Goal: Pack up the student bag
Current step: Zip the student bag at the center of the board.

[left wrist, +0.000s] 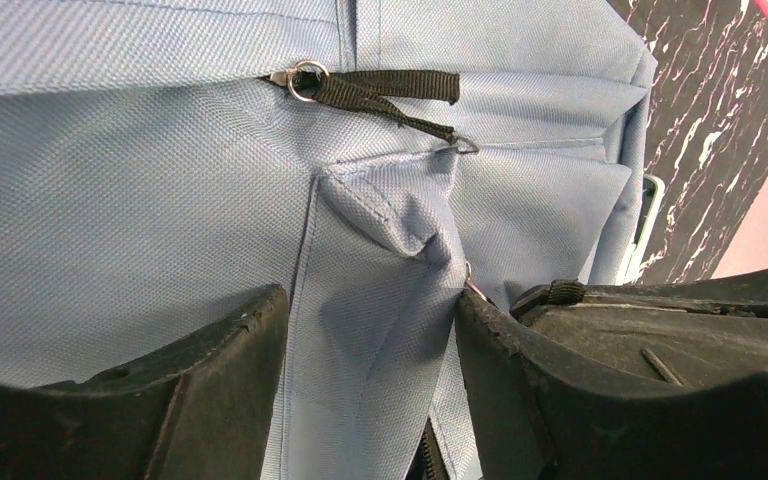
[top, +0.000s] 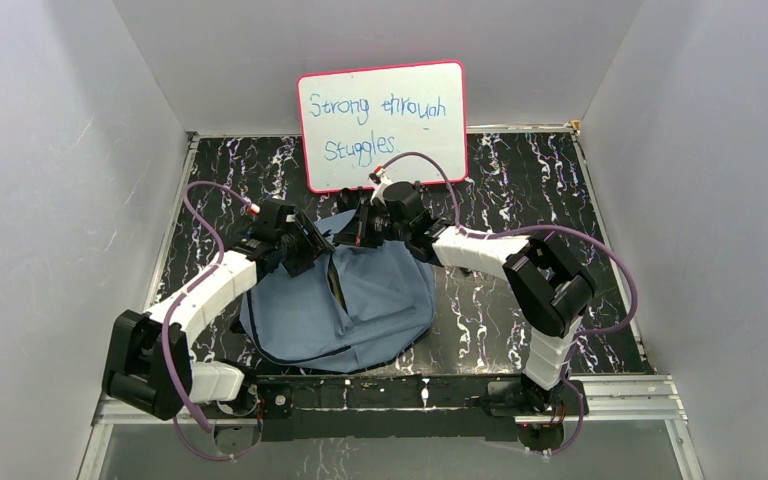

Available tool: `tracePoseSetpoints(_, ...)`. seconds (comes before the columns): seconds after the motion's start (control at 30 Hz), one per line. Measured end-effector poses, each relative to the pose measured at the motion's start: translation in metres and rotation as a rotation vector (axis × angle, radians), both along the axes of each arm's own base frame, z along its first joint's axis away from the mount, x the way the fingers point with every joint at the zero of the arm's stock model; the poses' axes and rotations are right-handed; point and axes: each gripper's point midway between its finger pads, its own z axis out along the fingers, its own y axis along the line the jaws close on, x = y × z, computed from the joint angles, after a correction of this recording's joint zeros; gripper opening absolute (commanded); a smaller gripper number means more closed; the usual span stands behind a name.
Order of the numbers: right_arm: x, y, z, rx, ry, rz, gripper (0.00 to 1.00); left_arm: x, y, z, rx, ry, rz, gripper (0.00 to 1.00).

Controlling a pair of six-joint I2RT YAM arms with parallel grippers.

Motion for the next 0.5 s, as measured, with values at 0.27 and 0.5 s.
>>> tracePoseSetpoints(0.27, -0.005, 0.003, 0.004, 0.014, -0.033, 0.042, 0.00, 0.003, -0.002, -0.001, -0.027, 0.010, -0.008, 0.55)
tracePoseSetpoints(0.5, -0.010, 0.001, -0.006, 0.001, -0.028, 0.050, 0.00, 0.002, -0.003, 0.004, -0.053, 0.006, -0.016, 0.50)
